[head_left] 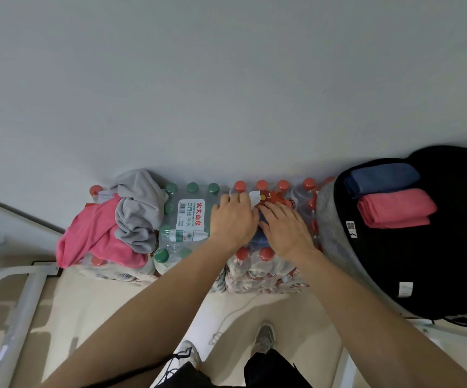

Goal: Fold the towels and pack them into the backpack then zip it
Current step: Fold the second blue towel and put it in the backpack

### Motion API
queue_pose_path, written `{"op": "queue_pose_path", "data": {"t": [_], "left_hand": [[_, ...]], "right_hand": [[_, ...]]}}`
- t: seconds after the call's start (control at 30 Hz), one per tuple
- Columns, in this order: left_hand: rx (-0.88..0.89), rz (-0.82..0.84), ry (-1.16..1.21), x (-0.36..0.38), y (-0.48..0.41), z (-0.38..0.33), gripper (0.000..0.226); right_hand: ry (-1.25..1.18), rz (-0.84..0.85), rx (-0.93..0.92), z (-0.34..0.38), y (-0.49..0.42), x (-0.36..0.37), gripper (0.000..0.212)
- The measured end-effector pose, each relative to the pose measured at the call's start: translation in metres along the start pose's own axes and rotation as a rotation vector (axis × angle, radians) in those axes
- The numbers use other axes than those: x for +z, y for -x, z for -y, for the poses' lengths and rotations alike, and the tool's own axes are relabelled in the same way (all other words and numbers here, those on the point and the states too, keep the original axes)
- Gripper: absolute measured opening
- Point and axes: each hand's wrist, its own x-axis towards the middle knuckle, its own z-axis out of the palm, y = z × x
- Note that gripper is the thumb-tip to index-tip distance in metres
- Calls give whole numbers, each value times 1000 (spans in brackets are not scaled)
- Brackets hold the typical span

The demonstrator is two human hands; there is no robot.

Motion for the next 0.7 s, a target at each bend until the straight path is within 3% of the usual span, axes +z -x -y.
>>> {"op": "queue_pose_path", "data": {"t": [0.13, 0.37, 0.53, 0.7], "left_hand": [[-13, 33, 40, 36, -2, -1, 35], [14, 33, 44, 52, -7, 7, 42], [13, 33, 136, 60, -10, 9, 44], [20, 23, 73, 65, -15, 12, 48]], "right_hand": [[-108, 39, 35, -3, -15, -8, 44], [-162, -75, 103, 2, -16, 4, 67], [-123, -128, 119, -5, -16, 18, 59], [-82, -103, 122, -6, -22, 22, 58]]}}
